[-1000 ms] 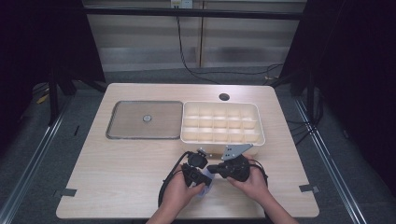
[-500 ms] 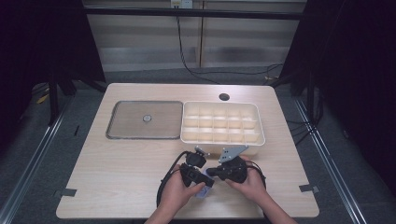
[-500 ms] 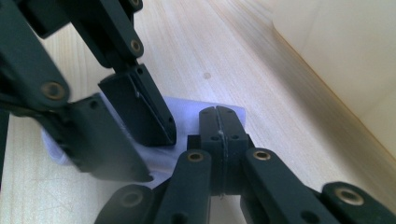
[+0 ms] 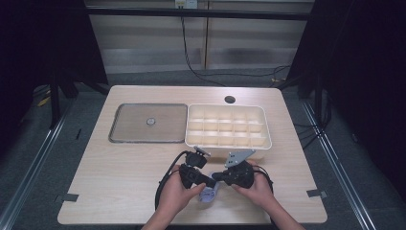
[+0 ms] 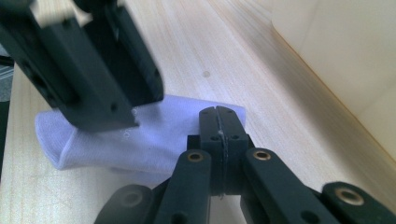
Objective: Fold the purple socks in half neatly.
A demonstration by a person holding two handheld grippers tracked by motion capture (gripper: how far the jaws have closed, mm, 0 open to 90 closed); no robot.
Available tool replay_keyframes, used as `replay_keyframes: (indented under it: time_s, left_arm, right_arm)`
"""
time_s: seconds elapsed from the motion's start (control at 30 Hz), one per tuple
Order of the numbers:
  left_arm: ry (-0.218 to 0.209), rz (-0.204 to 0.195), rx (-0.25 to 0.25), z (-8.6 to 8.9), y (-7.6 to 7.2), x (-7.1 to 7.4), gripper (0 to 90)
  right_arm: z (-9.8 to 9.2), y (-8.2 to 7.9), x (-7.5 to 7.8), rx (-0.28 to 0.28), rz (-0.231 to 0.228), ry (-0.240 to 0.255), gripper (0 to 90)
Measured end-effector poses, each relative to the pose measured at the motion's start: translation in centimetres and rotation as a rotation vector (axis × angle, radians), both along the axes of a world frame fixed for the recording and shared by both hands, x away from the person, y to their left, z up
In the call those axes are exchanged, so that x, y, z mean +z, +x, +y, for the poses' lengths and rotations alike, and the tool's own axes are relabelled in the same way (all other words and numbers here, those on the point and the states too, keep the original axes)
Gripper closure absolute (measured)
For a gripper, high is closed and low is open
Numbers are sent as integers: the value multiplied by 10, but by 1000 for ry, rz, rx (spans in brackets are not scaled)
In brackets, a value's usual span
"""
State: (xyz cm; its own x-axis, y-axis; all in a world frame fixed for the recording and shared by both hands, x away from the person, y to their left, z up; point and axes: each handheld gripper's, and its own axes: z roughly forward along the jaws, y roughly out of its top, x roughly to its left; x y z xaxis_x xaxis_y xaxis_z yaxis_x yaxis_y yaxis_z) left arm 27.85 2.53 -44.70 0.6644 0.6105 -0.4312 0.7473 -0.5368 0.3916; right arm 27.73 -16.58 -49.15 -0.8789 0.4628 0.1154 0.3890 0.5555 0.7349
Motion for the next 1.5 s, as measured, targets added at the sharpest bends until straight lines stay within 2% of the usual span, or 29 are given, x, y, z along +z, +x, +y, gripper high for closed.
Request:
replay_keyframes:
  time_s: [0.13,0.23,0.27,0.33,0.47,0.83,0.97,1.03,1.17,1.27,1.37,1.5]
  left_arm:
    - [7,16,0,0,-2,-12,765]
    - [20,1,3,-1,-4,-14,788]
    - [43,-7,-8,-2,-4,-15,796]
    - [45,-21,-3,-3,-5,-16,811]
    - [81,-53,-11,-6,-8,-15,837]
    - [73,-54,4,-6,-9,-16,857]
    - [68,-53,12,-5,-10,-17,857]
    - [73,-55,11,-6,-10,-16,857]
    - [74,-54,11,-6,-10,-16,856]
    - [68,-52,7,-6,-9,-16,854]
    - [73,-46,0,-6,-9,-15,850]
    - [51,-45,9,-4,-9,-11,829]
  right_arm:
    - [0,0,0,3,1,2,900]
    - [0,0,0,3,-1,3,900]
    - [0,0,0,3,0,3,900]
    - [1,-1,0,2,-6,1,900]
    - [1,-1,0,-1,-7,4,900]
    - [2,-5,12,1,-20,41,900]
    - [7,-6,10,16,-16,31,900]
    - [9,-6,6,23,-10,9,900]
    - [7,-3,3,9,-11,-3,900]
    - [4,-1,1,3,13,9,900]
    - [4,-2,1,5,7,3,900]
    - [4,-2,1,9,-1,5,900]
